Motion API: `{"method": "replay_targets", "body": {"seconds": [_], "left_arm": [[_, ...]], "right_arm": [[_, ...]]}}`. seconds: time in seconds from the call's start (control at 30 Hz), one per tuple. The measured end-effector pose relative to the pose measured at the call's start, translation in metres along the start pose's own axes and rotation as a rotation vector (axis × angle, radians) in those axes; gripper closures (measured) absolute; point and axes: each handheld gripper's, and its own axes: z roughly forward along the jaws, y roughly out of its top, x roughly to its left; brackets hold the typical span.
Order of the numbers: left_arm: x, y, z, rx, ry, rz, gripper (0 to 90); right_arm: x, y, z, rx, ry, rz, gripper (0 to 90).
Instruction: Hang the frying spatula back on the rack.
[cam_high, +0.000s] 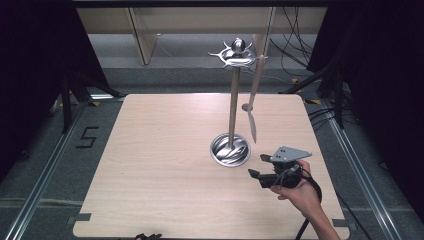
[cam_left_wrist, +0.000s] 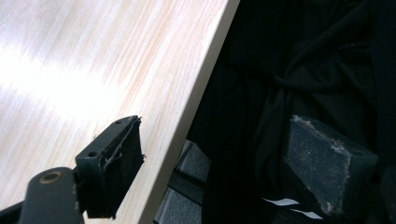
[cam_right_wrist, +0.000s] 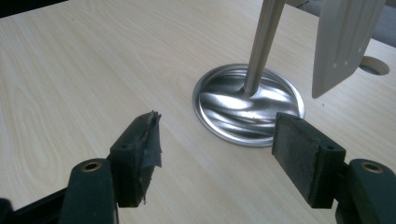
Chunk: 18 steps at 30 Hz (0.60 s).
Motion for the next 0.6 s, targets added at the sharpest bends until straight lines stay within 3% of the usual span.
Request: {"method": "replay_targets", "body": {"seconds": [0.17, 0.23, 0.27, 0.3, 0.37, 0.43, 0.47, 0.6], "left_arm": [[-0.001, 0.000, -0.001, -0.006, 0.022, 0.002, 17.6], [-0.001, 0.000, -0.001, -0.006, 0.021, 0.002, 17.6], [-0.001, 0.000, -0.001, -0.008, 0.019, 0.000, 17.7], [-0.001, 0.000, -0.001, -0.002, 0.022, 0.009, 17.6], [-0.002, 0.001, -0.001, 0.000, 0.005, 0.000, 17.6], [-0.002, 0.001, 0.001, -0.007, 0.008, 0.004, 17.6], [-0.002, 0.001, 0.001, -0.007, 0.004, 0.005, 17.5], [-0.002, 0.001, 0.001, -0.005, 0.007, 0.008, 17.5]], "right_arm": [[0.001, -0.005, 0.000, 0.011, 0.004, 0.011, 33.2], [0.003, -0.008, 0.000, 0.013, 0.001, 0.029, 33.2], [0.001, -0.009, 0.001, 0.008, -0.002, -0.001, 33.1], [0.003, -0.011, 0.001, 0.012, -0.003, 0.020, 32.9], [0.003, -0.014, 0.001, 0.019, -0.001, 0.004, 32.2], [0.006, -0.017, 0.000, 0.032, 0.000, 0.046, 31.6], [0.004, -0.018, 0.000, 0.035, 0.003, 0.027, 31.3], [0.005, -0.025, -0.001, 0.041, 0.003, 0.039, 30.7]]}}
